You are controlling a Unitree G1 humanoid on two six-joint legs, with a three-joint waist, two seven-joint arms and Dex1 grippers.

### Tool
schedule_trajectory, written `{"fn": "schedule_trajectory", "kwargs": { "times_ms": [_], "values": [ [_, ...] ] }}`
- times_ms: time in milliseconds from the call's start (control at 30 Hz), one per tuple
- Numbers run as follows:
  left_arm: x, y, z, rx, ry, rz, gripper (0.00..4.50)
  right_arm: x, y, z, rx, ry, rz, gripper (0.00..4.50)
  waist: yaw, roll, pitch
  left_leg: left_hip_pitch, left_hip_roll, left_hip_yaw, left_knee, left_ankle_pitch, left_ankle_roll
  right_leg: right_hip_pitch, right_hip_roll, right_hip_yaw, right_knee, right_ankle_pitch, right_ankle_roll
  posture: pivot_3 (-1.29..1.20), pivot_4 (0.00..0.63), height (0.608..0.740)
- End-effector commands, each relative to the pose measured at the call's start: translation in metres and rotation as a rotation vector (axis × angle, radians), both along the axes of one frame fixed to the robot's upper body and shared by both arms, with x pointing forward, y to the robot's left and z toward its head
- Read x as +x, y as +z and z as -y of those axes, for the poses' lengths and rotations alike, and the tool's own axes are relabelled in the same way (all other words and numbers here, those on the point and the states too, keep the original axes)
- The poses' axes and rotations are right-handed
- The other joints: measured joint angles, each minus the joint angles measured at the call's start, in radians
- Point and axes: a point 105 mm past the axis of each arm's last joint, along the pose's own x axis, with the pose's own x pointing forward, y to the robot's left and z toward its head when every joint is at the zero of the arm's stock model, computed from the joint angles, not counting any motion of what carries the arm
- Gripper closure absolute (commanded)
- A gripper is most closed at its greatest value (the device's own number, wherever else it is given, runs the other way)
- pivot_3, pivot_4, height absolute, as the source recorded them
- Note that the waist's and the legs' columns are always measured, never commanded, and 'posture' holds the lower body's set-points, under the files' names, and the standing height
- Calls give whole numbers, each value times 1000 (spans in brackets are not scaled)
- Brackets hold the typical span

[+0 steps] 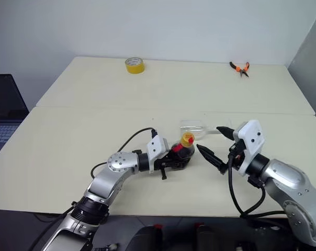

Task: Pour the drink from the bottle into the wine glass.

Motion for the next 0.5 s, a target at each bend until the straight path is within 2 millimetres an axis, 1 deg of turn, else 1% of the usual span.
{"fn": "schedule_trajectory", "kwargs": {
  "times_ms": [33, 67, 133, 233, 400, 500],
  "values": [
    [0, 14, 3, -19, -27, 53, 3782, -16, 14, -11, 17, 101, 16, 0, 0, 0, 0, 0, 0, 0, 0, 0, 0, 0, 0, 0, 0, 0, 0, 0, 150, 740],
    [0, 14, 3, -19, -28, 53, 3782, -19, 16, -14, 25, 124, 11, 0, 0, 0, 0, 0, 0, 0, 0, 0, 0, 0, 0, 0, 0, 0, 0, 0, 150, 740],
    [1, 14, 4, -18, -30, 54, 3782, -15, 22, -24, 73, 133, 16, 0, -1, 0, 0, 0, 0, 0, 0, 0, 0, 0, 0, 0, 0, 0, 0, 0, 150, 740],
    [1, 14, 5, -18, -35, 54, 3782, -8, 16, -37, 83, 131, -8, 0, -3, 0, 0, 1, 0, 0, 0, 0, 0, 0, 0, 0, 1, 0, 0, 0, 150, 740],
    [1, 14, 6, -19, -34, 54, 3783, 3, 11, -45, 93, 111, -24, 0, -1, 0, 0, -1, 0, 0, 0, 0, 0, 0, 0, 0, -1, 0, 0, 0, 150, 740],
    [1, 14, 5, -18, -32, 54, 3783, 10, 9, -45, 91, 90, -28, 0, -1, 0, 0, -1, 0, 0, 1, 0, 0, 0, 0, 0, -1, 0, 0, 0, 150, 740]
  ]
}}
